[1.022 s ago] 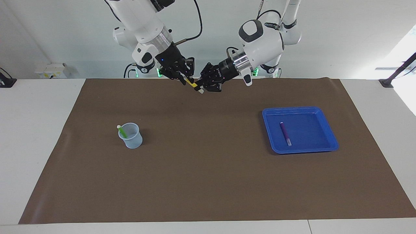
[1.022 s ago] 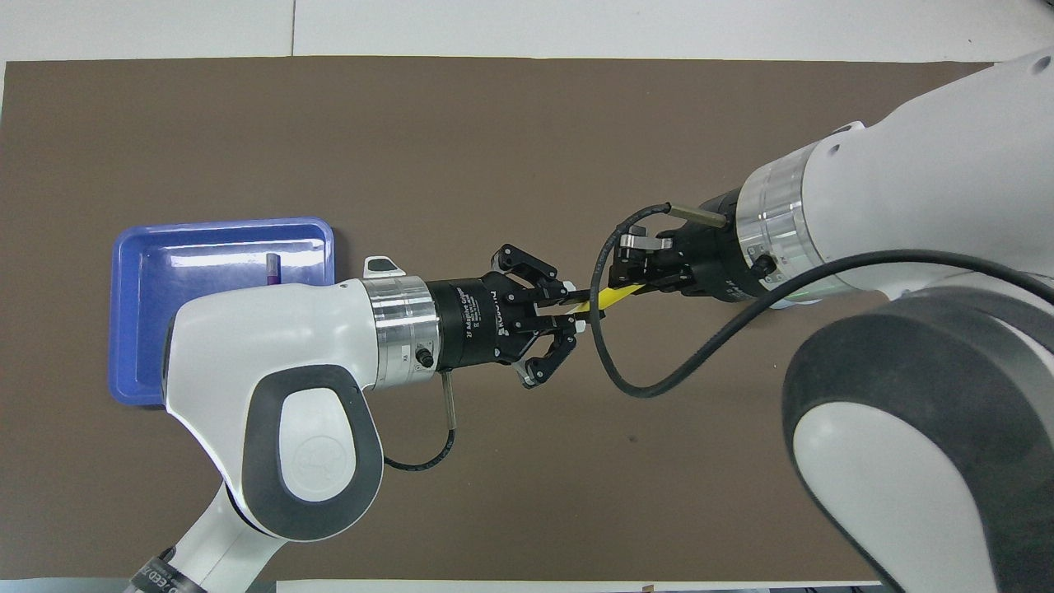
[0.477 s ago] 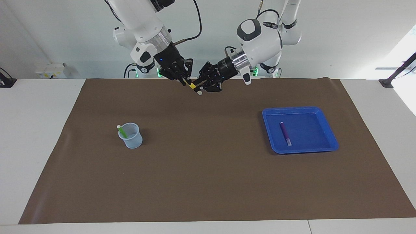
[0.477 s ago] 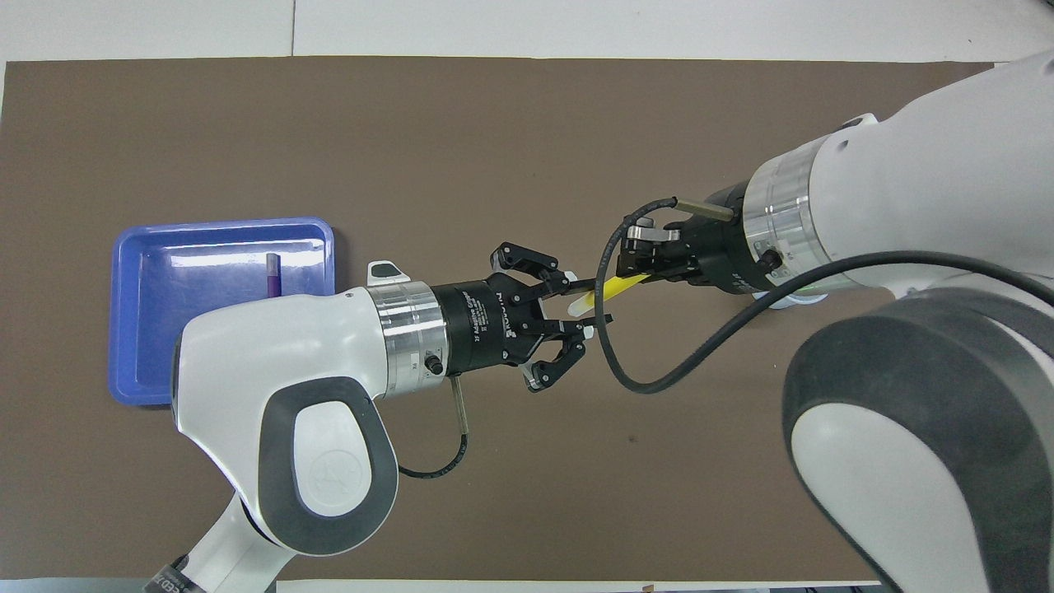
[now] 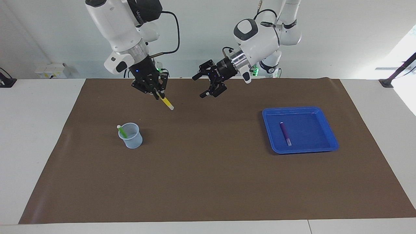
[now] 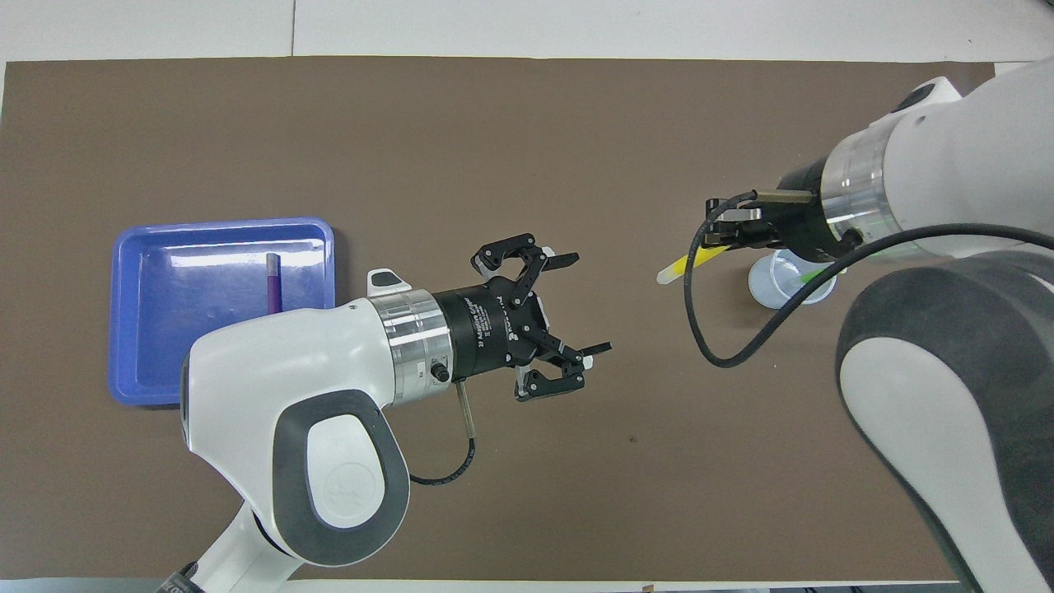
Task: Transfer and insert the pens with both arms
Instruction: 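Insert the yellow pen into the cup with the right gripper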
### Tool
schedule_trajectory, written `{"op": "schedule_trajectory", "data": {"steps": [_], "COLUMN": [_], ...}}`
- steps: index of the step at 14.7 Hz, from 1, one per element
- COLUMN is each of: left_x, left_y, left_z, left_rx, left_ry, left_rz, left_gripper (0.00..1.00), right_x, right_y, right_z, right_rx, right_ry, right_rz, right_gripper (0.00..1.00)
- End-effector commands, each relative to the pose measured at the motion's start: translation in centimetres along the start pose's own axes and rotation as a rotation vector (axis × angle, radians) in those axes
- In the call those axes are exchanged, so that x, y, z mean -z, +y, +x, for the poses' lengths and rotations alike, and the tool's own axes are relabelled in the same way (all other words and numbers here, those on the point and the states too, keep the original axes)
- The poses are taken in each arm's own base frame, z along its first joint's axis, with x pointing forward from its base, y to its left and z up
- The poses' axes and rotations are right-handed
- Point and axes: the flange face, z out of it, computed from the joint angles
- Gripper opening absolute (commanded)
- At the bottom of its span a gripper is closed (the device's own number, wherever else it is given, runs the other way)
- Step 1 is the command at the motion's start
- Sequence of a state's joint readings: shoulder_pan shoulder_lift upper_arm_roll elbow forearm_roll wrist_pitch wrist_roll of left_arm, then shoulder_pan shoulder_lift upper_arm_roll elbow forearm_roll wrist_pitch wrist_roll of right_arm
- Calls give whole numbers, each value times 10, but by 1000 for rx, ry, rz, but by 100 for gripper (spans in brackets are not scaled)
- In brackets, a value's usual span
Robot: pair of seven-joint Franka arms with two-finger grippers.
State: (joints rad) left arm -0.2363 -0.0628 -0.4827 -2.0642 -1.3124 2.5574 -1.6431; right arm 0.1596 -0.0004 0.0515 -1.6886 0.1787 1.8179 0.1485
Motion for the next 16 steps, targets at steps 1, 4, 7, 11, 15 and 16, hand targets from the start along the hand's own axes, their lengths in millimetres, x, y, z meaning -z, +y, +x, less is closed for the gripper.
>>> {"op": "schedule_trajectory", "data": {"steps": [1,4,7,11,15,16], "left_x": [27,54,69,95,125,131], "left_y": [19,53,70,85,113,122], "left_z": [17,31,37,65,99,113], "left_rx": [27,-55,-233,-453,-740,-804], "left_ry": [13,125,328,413,501,528], "left_rz": [-25,47,90,224,318,353], "left_gripper": [100,100,100,100,100,100], "right_x": [-11,-28,-44,-75,-110,-119], "right_y": [38,86,116,139,147,150], "right_z": [-18,-29,-32,-32,-41,-41], "right_rx": [114,171,186,178,172,169], "right_ry": [41,85,112,98,68,65], "right_rz": [-102,-127,-150,-158,-157,-157], "right_gripper": [0,0,0,0,0,0]}}
